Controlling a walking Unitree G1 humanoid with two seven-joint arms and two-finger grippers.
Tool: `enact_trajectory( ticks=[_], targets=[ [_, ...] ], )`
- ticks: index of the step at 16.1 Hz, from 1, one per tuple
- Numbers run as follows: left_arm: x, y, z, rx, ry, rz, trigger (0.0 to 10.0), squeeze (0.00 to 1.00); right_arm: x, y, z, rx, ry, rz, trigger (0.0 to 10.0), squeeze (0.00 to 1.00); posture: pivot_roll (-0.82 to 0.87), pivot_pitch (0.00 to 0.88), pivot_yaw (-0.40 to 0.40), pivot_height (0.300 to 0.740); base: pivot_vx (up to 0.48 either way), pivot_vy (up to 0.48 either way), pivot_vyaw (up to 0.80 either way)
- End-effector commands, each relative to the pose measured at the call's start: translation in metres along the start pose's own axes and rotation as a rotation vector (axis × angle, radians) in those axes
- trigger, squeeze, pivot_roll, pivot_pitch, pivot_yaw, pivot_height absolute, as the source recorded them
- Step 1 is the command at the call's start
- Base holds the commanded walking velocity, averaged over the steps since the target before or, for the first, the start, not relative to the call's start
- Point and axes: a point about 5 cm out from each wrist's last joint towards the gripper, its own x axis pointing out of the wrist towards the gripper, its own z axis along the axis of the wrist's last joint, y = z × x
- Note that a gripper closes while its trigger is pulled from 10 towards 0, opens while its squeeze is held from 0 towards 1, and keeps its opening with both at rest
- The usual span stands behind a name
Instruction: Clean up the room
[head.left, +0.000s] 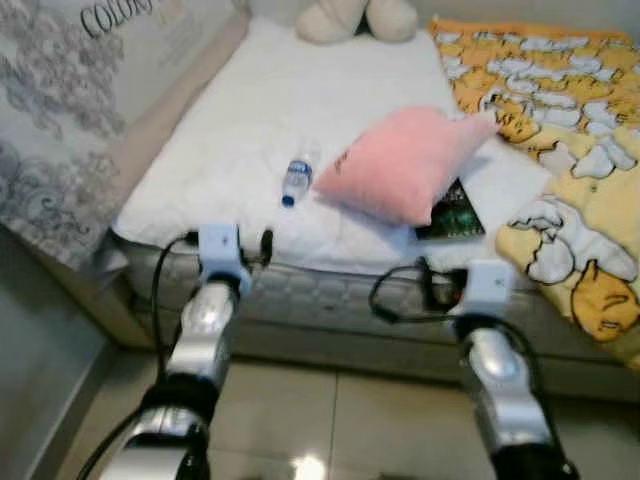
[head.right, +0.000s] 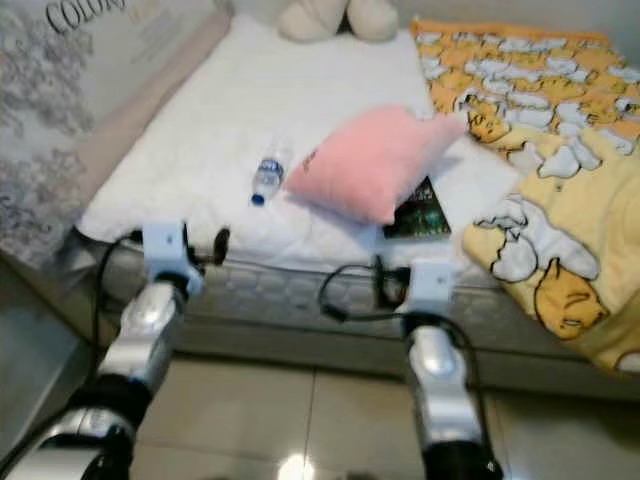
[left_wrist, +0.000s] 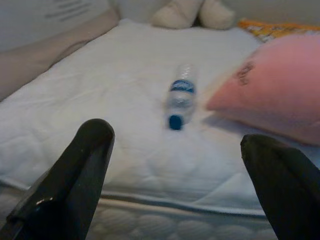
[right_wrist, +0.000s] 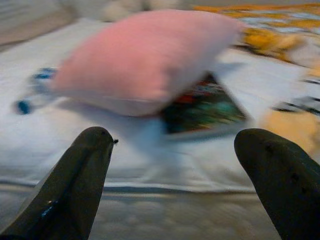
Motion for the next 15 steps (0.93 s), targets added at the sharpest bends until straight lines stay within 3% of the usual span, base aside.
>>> enact_trajectory(
  ticks=[1, 2, 4, 9, 12, 13, 15],
  targets=[
    [0.002, -0.001, 0.004, -0.003, -0.012, -0.024, 10.0, 0.0, 0.001, -0.007, 0.003, 0.025, -0.009, -0.061, 10.0, 0.0, -0.14, 0.0, 0.023, 0.74, 0.0, 0.0, 0.0],
    [0.002, 0.0, 0.007, -0.024, -0.035, -0.029, 10.0, 0.0, -0.001, -0.012, 0.012, 0.081, -0.068, -0.094, 10.0, 0.0, -0.14, 0.0, 0.025, 0.74, 0.0, 0.0, 0.0],
    [-0.001, 0.0, 0.016, -0.021, -0.088, -0.077, 10.0, 0.0, -0.004, -0.013, 0.022, 0.077, -0.127, -0.074, 10.0, 0.0, -0.15, 0.0, 0.025, 0.74, 0.0, 0.0, 0.0],
    [-0.002, -0.015, 0.013, 0.007, -0.067, -0.175, 10.0, 0.0, -0.004, 0.001, 0.015, 0.062, -0.052, 0.108, 10.0, 0.0, -0.14, 0.0, 0.026, 0.74, 0.0, 0.0, 0.0],
    [-0.002, -0.006, 0.014, -0.008, -0.067, -0.129, 10.0, 0.0, -0.005, -0.006, 0.015, 0.004, -0.047, 0.061, 10.0, 0.0, -0.14, 0.0, 0.025, 0.74, 0.0, 0.0, 0.0],
    [-0.002, -0.006, 0.014, -0.025, -0.068, -0.123, 10.0, 0.0, -0.006, -0.003, 0.014, 0.027, -0.05, 0.064, 10.0, 1.0, -0.14, 0.0, 0.025, 0.74, 0.0, 0.0, 0.0],
    [-0.002, -0.009, 0.014, -0.032, -0.07, -0.13, 10.0, 0.0, -0.008, 0.0, 0.013, 0.043, -0.052, 0.079, 10.0, 1.0, -0.15, 0.0, 0.027, 0.74, 0.201, 0.0, 0.0]
  ],
)
